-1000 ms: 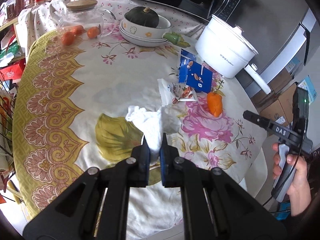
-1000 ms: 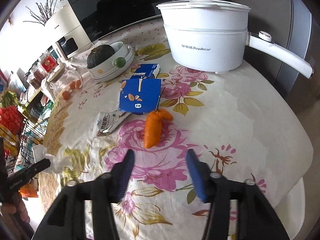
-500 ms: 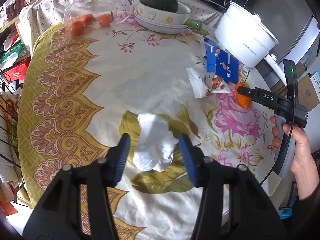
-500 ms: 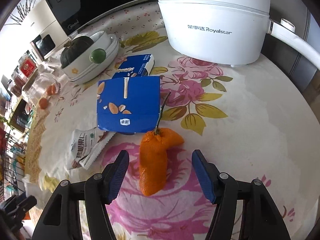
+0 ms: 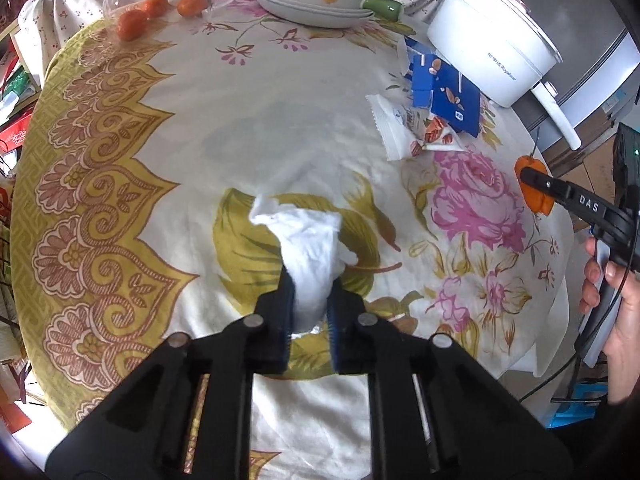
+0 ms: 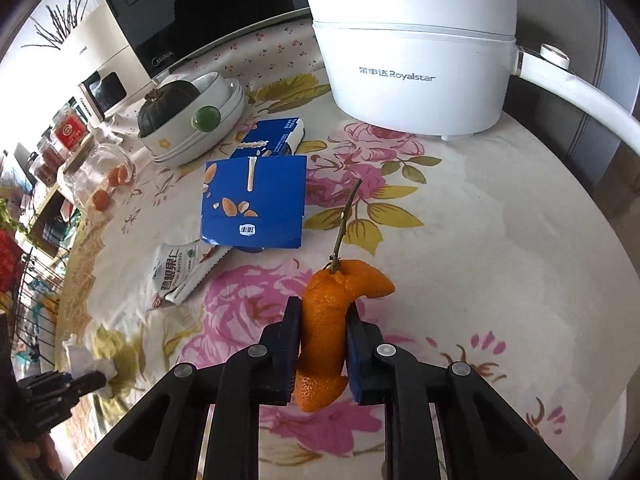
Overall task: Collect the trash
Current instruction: 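Carry the tissue and orange pepper over the white bin with both grippers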
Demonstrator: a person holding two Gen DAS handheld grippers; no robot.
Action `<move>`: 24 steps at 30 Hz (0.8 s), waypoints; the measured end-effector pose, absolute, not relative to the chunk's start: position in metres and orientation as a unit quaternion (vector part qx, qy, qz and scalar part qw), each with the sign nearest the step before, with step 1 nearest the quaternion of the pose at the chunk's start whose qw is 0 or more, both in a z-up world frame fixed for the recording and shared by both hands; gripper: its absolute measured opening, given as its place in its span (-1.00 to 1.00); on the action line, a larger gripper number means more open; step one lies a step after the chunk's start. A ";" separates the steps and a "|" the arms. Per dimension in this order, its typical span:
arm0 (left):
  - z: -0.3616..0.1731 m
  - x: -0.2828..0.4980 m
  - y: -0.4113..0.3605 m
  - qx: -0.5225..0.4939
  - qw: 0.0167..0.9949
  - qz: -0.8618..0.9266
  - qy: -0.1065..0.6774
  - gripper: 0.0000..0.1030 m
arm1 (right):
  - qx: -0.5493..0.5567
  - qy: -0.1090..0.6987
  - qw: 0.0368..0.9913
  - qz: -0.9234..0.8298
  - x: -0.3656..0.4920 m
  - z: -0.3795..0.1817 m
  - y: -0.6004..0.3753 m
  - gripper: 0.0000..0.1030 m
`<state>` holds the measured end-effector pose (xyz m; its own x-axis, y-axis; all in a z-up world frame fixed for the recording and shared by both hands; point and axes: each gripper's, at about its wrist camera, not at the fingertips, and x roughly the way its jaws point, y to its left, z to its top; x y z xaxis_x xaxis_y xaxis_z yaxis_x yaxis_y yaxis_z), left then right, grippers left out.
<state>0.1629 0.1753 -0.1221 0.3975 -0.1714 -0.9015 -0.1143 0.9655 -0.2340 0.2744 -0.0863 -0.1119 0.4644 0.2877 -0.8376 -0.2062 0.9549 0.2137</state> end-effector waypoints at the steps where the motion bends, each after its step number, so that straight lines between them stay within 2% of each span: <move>1: -0.120 0.161 0.172 -0.131 0.826 -0.019 0.547 -0.71 | 0.037 0.497 0.855 0.145 0.267 -0.107 -0.090 -0.61; 15: -0.090 0.140 0.115 -0.103 0.841 -0.055 0.528 -0.72 | 0.005 0.476 0.865 0.158 0.158 -0.051 -0.149 -0.61; 24: -0.080 0.122 0.070 -0.095 0.846 -0.109 0.512 -0.72 | 0.024 0.505 0.855 0.117 0.121 -0.062 -0.198 -0.61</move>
